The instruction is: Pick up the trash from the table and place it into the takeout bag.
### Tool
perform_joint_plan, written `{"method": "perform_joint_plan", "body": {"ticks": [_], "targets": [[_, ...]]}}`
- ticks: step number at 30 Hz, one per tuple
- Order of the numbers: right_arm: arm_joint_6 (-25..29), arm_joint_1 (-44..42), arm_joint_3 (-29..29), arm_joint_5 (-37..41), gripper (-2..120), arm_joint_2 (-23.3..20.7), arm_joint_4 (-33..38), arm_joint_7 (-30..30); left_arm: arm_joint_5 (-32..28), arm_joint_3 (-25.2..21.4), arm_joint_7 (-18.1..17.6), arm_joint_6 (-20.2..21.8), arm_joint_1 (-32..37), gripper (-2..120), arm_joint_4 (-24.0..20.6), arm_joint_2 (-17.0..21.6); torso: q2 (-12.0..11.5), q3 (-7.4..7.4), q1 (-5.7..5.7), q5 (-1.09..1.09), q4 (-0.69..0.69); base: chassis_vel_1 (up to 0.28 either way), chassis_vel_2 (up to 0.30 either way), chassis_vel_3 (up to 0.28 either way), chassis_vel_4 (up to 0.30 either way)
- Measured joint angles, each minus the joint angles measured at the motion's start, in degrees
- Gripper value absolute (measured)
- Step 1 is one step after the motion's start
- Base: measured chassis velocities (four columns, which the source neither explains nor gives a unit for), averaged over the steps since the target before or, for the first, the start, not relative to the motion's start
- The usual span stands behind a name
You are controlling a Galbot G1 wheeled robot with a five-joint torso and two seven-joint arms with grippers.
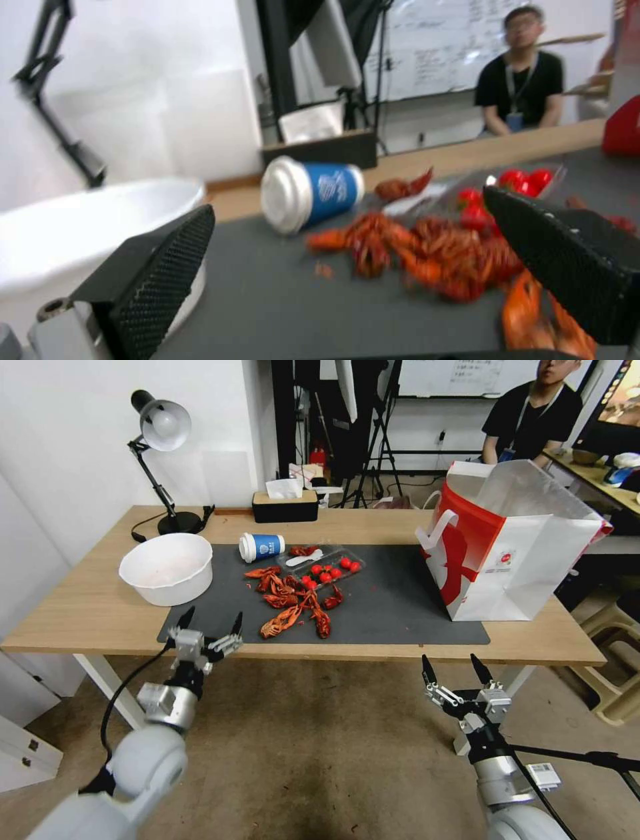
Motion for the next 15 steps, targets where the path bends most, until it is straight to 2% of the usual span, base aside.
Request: {"method": "perform_joint_plan", "body": {"ticks": [2,3,5,6,9,10,13,14,15], "targets": [[-0.02,-0.11,0.02,-0.02,100,0.04,0.13,0.03,-2.45,1.51,2.73,0.02,-4.59,100,1.87,1.41,0.0,0.0,0.0,0.01,0.0,0.0,0.0,0.0,0.0],[-0.02,-0.11,0.02,-0.02,100,0.04,0.13,0.03,-2.45,1.51,2.73,0.02,-4.59,100,1.87,1.41,0.0,0.0,0.0,0.01,0.0,0.0,0.0,0.0,0.0],[-0.05,-0.39,0.17,-0.08,100,0.03,0.27,0.06,-5.32,2.84,6.98,-0.27,-9.86,100,4.19,3.07,0.0,0.0,0.0,0.03,-0.02,0.0,0.0,0.0,0.0],[-0.05,-0.39,0.17,-0.08,100,0.03,0.27,0.06,-5.32,2.84,6.98,-0.27,-9.86,100,4.19,3.07,0.0,0.0,0.0,0.03,-0.02,0.0,0.0,0.0,0.0],[-0.39,-0.63,0.19,-0.17,100,-0.25,0.72,0.2,-9.06,5.01,14.54,-1.63,-17.32,100,9.33,5.56,0.0,0.0,0.0,0.02,0.0,0.0,0.0,0.0,0.0],[-0.39,-0.63,0.19,-0.17,100,-0.25,0.72,0.2,-9.06,5.01,14.54,-1.63,-17.32,100,9.33,5.56,0.0,0.0,0.0,0.02,0.0,0.0,0.0,0.0,0.0],[-0.75,-0.54,-0.13,-0.45,100,-0.48,0.99,0.4,-11.11,9.24,20.11,-2.41,-24.56,100,14.88,7.02,0.0,0.0,0.0,0.02,0.0,0.0,0.0,0.0,0.0],[-0.75,-0.54,-0.13,-0.45,100,-0.48,0.99,0.4,-11.11,9.24,20.11,-2.41,-24.56,100,14.88,7.02,0.0,0.0,0.0,0.02,0.0,0.0,0.0,0.0,0.0],[-0.81,-0.53,-0.16,-0.55,100,-0.5,1.02,0.44,-11.41,10.73,21.7,-2.64,-26.77,100,16.39,7.26,-0.01,0.01,0.01,0.0,0.01,0.0,0.0,0.0,0.0]]}}
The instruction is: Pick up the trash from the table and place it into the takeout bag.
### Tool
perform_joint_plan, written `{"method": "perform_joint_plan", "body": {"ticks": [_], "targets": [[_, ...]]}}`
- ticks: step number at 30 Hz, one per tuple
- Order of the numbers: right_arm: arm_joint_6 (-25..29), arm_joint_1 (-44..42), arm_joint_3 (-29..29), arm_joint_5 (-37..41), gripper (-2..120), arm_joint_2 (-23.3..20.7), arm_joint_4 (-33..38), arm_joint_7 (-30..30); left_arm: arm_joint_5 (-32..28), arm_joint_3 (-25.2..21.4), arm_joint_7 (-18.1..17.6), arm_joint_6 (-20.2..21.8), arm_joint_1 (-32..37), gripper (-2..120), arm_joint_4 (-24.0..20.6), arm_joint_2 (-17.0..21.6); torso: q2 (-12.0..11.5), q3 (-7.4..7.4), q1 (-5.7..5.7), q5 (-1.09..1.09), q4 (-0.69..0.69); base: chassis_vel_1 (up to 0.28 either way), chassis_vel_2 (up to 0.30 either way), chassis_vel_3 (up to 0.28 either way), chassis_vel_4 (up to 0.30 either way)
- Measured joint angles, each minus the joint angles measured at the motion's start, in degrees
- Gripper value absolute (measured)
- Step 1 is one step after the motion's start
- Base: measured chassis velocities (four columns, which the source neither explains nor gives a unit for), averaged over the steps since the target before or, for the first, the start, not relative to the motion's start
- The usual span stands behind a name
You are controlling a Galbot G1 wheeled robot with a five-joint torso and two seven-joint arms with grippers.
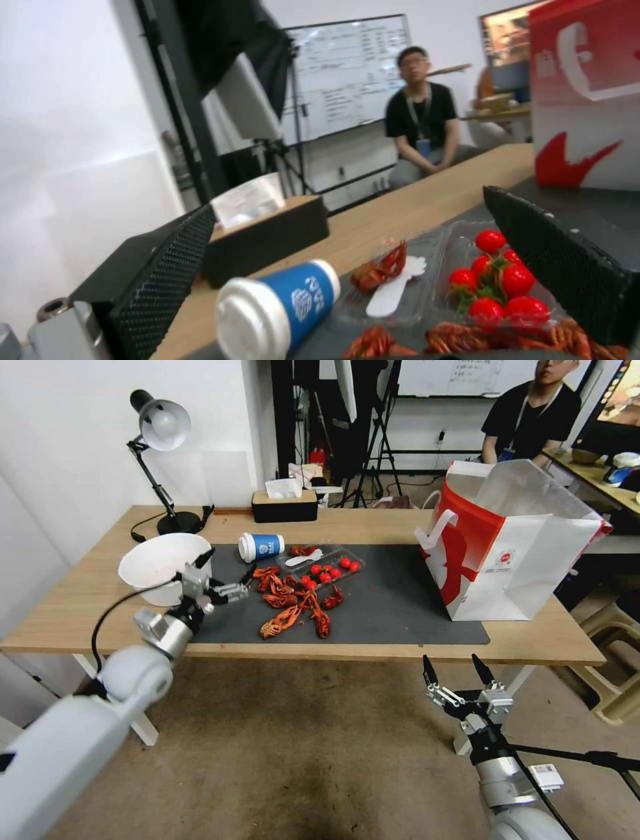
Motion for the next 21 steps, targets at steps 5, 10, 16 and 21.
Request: {"method": "perform_joint_plan", "body": {"ticks": [5,10,16,21], "targets": [[-0.08,-0.11,-0.12,-0.24,100,-0.01,0.01,0.08,-0.76,6.66,7.25,-0.22,-10.64,100,6.53,-0.23,0.0,0.0,0.0,0.02,-0.02,0.0,0.0,0.0,0.0],[-0.08,-0.2,-0.12,-0.3,100,-0.23,0.03,0.12,0.63,12.54,13.75,-0.52,-19.96,100,14.19,-1.58,0.0,0.0,0.0,0.02,-0.02,0.0,0.0,0.0,0.0],[-0.08,-0.36,0.0,-0.31,100,-0.22,0.07,0.18,6.04,20.37,24.33,0.47,-33.43,100,25.8,-4.58,0.0,0.0,0.0,0.0,-0.02,0.0,0.0,0.0,0.0],[0.03,-0.32,0.14,-0.28,100,-0.15,-0.34,0.15,10.13,26.78,27.57,1.72,-41.04,100,32.91,-7.41,0.01,0.0,0.0,0.02,-0.01,0.0,0.0,0.0,0.0]]}}
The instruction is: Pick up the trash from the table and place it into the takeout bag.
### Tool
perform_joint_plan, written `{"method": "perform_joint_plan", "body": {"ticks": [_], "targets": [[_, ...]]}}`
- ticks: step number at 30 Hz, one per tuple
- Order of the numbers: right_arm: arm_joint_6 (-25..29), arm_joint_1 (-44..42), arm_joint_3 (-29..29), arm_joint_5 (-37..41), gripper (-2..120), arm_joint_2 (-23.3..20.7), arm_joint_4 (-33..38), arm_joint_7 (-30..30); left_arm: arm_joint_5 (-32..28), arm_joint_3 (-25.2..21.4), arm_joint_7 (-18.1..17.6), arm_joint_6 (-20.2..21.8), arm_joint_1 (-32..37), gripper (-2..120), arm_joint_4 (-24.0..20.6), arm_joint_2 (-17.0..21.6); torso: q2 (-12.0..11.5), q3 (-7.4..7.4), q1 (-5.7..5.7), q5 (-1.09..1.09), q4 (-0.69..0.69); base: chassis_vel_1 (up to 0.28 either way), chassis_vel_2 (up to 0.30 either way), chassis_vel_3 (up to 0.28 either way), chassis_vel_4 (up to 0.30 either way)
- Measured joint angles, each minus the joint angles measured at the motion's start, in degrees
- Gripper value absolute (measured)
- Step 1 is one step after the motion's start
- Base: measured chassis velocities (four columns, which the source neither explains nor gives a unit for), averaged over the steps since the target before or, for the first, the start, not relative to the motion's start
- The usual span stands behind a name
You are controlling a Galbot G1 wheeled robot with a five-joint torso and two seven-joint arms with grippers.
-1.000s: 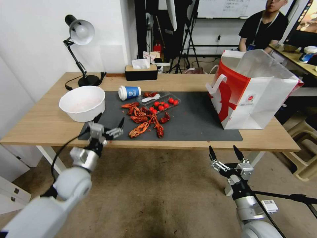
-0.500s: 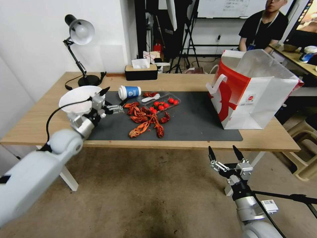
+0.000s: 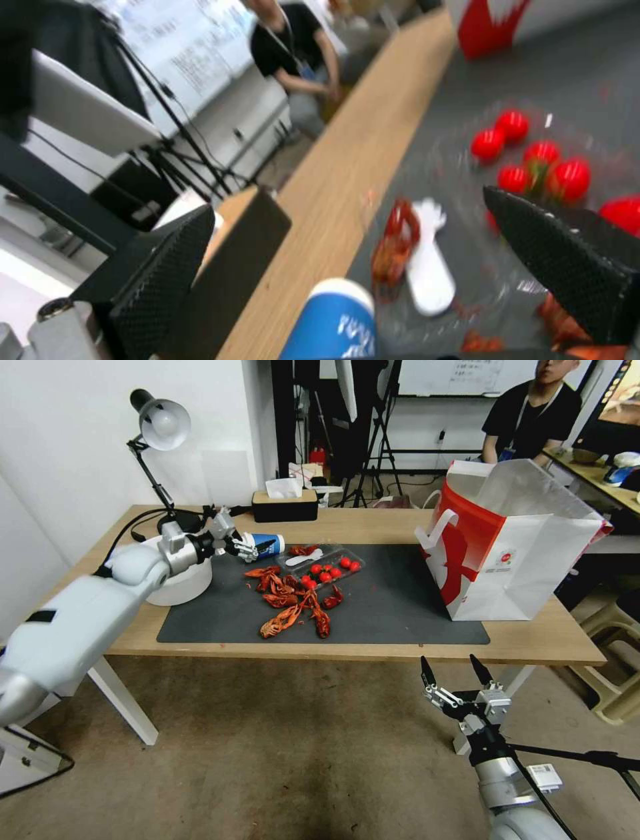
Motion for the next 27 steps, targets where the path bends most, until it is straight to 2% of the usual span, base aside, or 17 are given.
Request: {"method": "perform_joint_plan", "body": {"ticks": [3,5,10,14,15,17,18,19,21,22,25,26,27], "targets": [[0.04,0.06,0.01,0.03,100,0.03,-0.09,-0.01,1.87,1.13,1.56,1.02,-1.93,100,2.41,-1.16,0.0,0.0,0.0,0.01,0.0,0.0,0.0,0.0,0.0],[0.1,0.12,0.06,0.12,100,0.13,-0.23,-0.03,4.59,2.77,3.18,1.49,-4.79,100,6.4,-3.19,0.0,0.0,0.0,0.0,-0.02,0.0,0.0,0.0,0.0],[0.14,0.12,0.15,0.22,100,0.16,-0.36,-0.04,7.12,3.79,4.83,1.52,-7.42,100,10.17,-5.45,0.0,0.0,0.0,0.0,0.0,0.0,0.0,0.0,0.0],[0.3,0.08,0.39,0.46,100,0.1,-0.53,-0.06,10.18,4.27,8.4,1.62,-10.81,100,15.17,-8.54,0.0,0.0,0.0,0.0,-0.02,0.0,0.0,0.0,0.0],[0.3,0.08,0.39,0.46,100,0.1,-0.53,-0.06,10.18,4.27,8.4,1.62,-10.81,100,15.17,-8.54,0.0,0.0,0.0,0.0,-0.02,0.0,0.0,0.0,0.0],[0.32,0.07,0.53,0.69,100,-0.08,-0.59,-0.07,13.0,4.7,12.62,1.34,-13.55,100,19.22,-10.55,0.0,0.0,0.0,0.0,0.0,0.0,0.0,0.0,0.0],[0.32,0.07,0.53,0.69,100,-0.08,-0.59,-0.07,13.0,4.7,12.62,1.34,-13.55,100,19.22,-10.55,0.0,0.0,0.0,0.0,0.0,0.0,0.0,0.0,0.0],[0.33,0.11,0.56,0.77,100,-0.13,-0.65,-0.08,14.66,4.71,15.3,0.72,-15.07,100,21.63,-11.81,0.0,-0.01,0.0,0.02,0.0,0.0,0.0,0.0,0.0],[0.34,0.22,0.55,0.79,100,-0.13,-0.78,-0.09,16.03,4.73,18.18,0.02,-16.65,100,24.41,-13.42,0.0,-0.01,-0.01,0.0,0.01,0.0,0.0,0.0,0.0],[0.34,0.22,0.55,0.79,100,-0.13,-0.78,-0.09,16.03,4.73,18.18,0.02,-16.65,100,24.41,-13.42,0.0,-0.01,-0.01,0.0,0.01,0.0,0.0,0.0,0.0],[0.36,0.37,0.3,0.73,100,-0.02,-0.87,-0.11,18.76,4.94,21.36,-2.12,-19.23,100,31.05,-16.62,0.0,-0.01,0.0,0.01,-0.01,0.0,0.0,0.0,0.0],[0.36,0.37,0.3,0.73,100,-0.02,-0.87,-0.11,18.76,4.94,21.36,-2.12,-19.23,100,31.05,-16.62,0.0,-0.01,0.0,0.01,-0.01,0.0,0.0,0.0,0.0],[0.36,0.44,0.24,0.72,100,0.0,-0.87,-0.11,19.46,5.09,21.88,-2.54,-19.91,100,33.05,-17.43,0.0,-0.01,-0.01,0.01,-0.01,0.0,0.0,0.0,0.0]]}}
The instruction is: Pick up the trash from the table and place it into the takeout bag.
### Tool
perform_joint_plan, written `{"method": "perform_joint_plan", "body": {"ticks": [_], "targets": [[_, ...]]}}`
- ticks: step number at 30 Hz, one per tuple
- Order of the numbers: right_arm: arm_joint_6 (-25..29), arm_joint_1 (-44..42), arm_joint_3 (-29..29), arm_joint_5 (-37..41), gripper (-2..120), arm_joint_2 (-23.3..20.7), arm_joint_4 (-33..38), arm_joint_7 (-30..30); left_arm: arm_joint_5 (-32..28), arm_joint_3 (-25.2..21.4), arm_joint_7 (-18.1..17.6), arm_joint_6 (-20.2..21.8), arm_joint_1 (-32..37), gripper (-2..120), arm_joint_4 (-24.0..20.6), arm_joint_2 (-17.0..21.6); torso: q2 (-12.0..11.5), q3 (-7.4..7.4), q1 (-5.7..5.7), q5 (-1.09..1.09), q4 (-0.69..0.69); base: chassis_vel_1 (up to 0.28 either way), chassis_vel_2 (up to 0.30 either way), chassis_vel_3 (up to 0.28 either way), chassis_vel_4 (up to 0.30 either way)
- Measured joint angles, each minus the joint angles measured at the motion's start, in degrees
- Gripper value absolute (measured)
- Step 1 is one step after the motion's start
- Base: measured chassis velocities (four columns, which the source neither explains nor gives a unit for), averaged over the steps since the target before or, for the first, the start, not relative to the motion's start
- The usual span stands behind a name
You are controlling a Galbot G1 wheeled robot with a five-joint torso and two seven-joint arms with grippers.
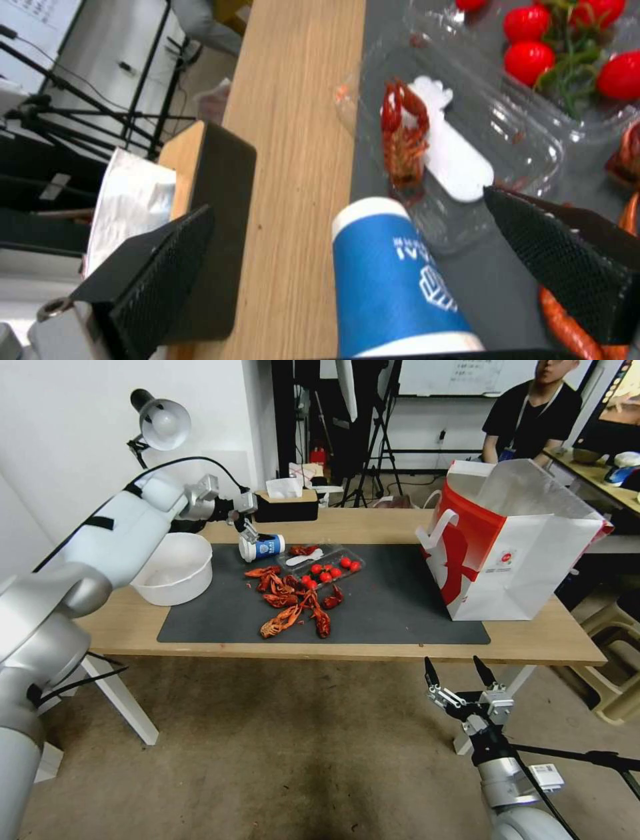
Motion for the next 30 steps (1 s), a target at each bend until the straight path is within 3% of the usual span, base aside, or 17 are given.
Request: {"method": "perform_joint_plan", "body": {"ticks": [2,8,30], "targets": [[0.01,0.03,0.01,0.0,100,-0.01,-0.03,0.0,1.25,0.41,1.51,-0.25,-0.95,100,3.14,-1.09,0.0,0.0,0.0,0.0,0.01,0.0,0.0,0.0,0.0],[0.15,0.01,0.11,0.05,100,-0.07,-0.18,-0.02,1.49,0.83,3.67,-0.23,-1.01,100,3.92,-1.17,0.0,0.0,0.0,-0.01,0.01,0.0,0.0,0.0,0.0],[0.2,-0.1,-0.02,-0.02,100,-0.23,0.05,0.01,2.77,1.8,1.74,1.61,-0.34,100,8.64,-2.44,0.01,0.0,0.0,-0.01,0.0,0.0,0.0,0.0,0.0]]}}
